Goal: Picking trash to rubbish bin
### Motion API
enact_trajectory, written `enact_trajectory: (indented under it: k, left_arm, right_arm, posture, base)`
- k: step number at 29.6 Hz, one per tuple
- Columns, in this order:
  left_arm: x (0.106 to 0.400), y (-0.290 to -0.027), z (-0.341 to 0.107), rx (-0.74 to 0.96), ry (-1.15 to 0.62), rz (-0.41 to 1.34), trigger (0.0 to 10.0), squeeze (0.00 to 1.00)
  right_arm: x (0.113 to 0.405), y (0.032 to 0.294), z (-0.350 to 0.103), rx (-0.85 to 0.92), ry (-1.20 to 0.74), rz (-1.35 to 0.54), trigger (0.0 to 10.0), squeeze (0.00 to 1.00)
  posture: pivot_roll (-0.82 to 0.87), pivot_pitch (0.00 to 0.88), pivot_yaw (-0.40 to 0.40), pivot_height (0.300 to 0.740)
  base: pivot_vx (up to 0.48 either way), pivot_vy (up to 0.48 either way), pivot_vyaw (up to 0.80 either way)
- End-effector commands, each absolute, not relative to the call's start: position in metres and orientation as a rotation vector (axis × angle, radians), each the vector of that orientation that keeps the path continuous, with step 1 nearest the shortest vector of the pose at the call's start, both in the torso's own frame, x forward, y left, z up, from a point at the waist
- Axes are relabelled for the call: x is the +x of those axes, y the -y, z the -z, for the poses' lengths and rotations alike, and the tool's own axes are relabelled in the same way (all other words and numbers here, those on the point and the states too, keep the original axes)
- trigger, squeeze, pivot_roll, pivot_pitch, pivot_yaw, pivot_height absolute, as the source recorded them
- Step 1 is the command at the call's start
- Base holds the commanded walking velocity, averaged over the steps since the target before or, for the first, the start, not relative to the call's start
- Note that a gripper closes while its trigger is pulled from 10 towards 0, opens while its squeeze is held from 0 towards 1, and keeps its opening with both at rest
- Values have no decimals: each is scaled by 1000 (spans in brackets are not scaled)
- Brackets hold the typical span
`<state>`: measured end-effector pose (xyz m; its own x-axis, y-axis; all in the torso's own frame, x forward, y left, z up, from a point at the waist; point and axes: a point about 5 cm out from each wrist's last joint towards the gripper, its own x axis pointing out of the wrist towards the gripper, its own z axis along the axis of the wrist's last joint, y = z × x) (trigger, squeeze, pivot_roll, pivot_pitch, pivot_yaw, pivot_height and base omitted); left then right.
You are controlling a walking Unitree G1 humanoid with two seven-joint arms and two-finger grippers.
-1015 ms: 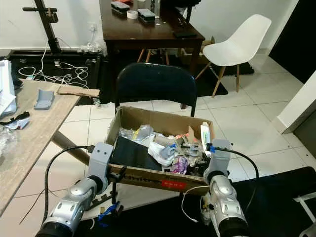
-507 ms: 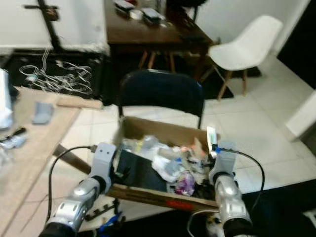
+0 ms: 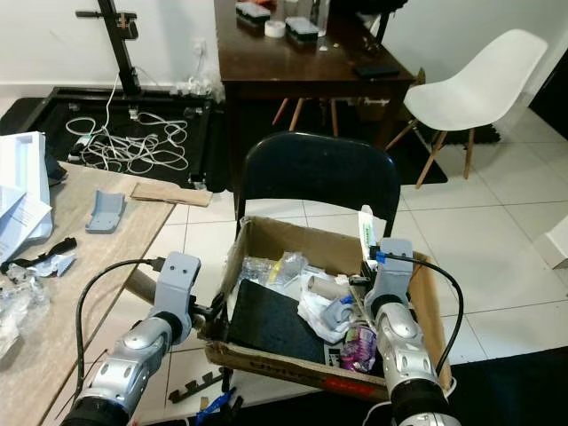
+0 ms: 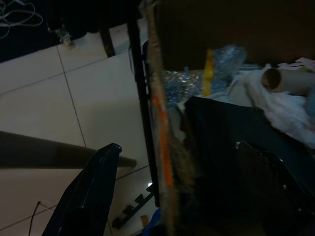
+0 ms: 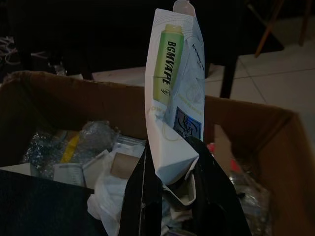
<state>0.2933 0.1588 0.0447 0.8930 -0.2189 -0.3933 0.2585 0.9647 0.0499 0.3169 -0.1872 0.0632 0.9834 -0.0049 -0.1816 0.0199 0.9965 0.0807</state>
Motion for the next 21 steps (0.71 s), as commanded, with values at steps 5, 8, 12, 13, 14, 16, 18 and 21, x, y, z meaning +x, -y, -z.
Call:
enact_trajectory:
  k: [5, 8, 12, 13, 14, 16, 18, 21]
  left_arm:
    - [290, -155, -40, 122, -417, 286, 10000, 0]
    - [290, -153, -40, 125, -415, 302, 10000, 0]
    - [290, -146, -44, 143, -387, 376, 10000, 0]
    - [290, -145, -46, 149, -379, 393, 10000, 0]
    - [290, -143, -47, 155, -375, 404, 10000, 0]
    - [292, -142, -49, 162, -368, 412, 10000, 0]
    - [293, -142, -49, 163, -367, 415, 10000, 0]
    - [294, -139, -53, 140, -347, 440, 10000, 0]
  right_arm:
    - [316, 188, -53, 105, -258, 1, 10000, 0]
    - [316, 187, -52, 115, -272, -2, 10000, 0]
    - [314, 186, -46, 129, -318, -14, 10000, 0]
    - [314, 186, -44, 130, -328, -18, 10000, 0]
    - [314, 185, -42, 124, -339, -23, 10000, 0]
    - [315, 186, -42, 121, -348, -25, 10000, 0]
    - [315, 186, -42, 122, -348, -25, 10000, 0]
    - [316, 185, -42, 135, -349, -34, 10000, 0]
  posture:
    - [35, 91, -65, 740]
    - [35, 91, -65, 740]
    - [36, 82, -58, 740]
    - [36, 82, -58, 740]
    - [36, 82, -58, 740]
    - [37, 79, -50, 740]
    - [37, 79, -50, 740]
    - [37, 79, -50, 740]
  base:
    - [0, 0, 0]
    - [0, 0, 0]
    - [0, 0, 0]
    - [0, 0, 0]
    - [0, 0, 0]
    - [0, 0, 0]
    - [0, 0, 0]
    - [0, 0, 0]
